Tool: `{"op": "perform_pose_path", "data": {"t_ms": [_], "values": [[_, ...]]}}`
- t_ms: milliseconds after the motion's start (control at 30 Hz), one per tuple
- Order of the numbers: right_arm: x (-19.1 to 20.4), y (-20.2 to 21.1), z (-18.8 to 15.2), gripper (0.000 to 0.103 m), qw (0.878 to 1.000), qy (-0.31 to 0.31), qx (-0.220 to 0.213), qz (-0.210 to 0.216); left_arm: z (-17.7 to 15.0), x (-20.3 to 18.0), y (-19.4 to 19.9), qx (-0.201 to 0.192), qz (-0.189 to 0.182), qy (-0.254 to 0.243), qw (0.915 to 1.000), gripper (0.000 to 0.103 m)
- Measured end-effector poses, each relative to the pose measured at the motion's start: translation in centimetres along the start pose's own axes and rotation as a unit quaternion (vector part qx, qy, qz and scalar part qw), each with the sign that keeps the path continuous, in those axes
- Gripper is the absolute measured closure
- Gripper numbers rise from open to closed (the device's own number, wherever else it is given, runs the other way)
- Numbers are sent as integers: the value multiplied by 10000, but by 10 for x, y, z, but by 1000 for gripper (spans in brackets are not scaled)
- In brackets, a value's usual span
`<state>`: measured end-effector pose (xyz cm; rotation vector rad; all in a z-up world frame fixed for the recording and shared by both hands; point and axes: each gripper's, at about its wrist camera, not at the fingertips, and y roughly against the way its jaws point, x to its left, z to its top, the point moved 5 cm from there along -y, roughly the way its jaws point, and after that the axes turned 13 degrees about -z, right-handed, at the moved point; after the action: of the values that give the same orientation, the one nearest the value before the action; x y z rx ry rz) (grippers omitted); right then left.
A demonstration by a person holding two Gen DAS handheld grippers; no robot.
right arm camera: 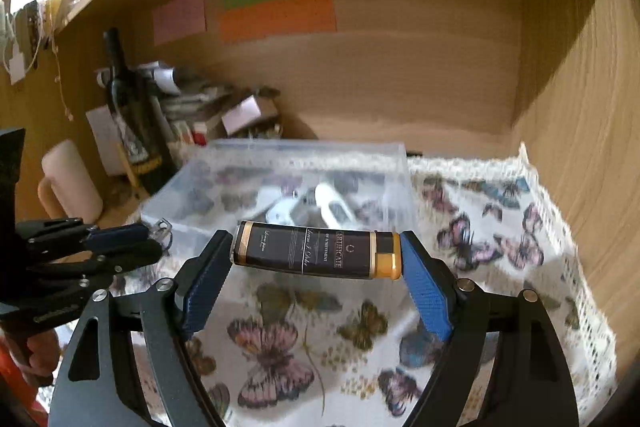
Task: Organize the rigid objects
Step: 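Lower the cylinder and keys into the box and open both tools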
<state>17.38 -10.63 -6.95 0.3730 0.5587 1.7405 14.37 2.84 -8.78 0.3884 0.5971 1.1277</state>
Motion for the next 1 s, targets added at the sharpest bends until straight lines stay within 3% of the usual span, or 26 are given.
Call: {"op": "perform_pose_path", "data": {"t_ms": [300,800,1000], "values": [[8,-21,25,22,9999,24,-106,3,36,16,2,-400,76,90,9991,79],[34,-88,2,22,9968,401,690,10,20,55,-65,313,180,550,9978,79],[35,-79,7,22,9975,375,592,87,26,50,-55,160,125,472,9987,78]]}}
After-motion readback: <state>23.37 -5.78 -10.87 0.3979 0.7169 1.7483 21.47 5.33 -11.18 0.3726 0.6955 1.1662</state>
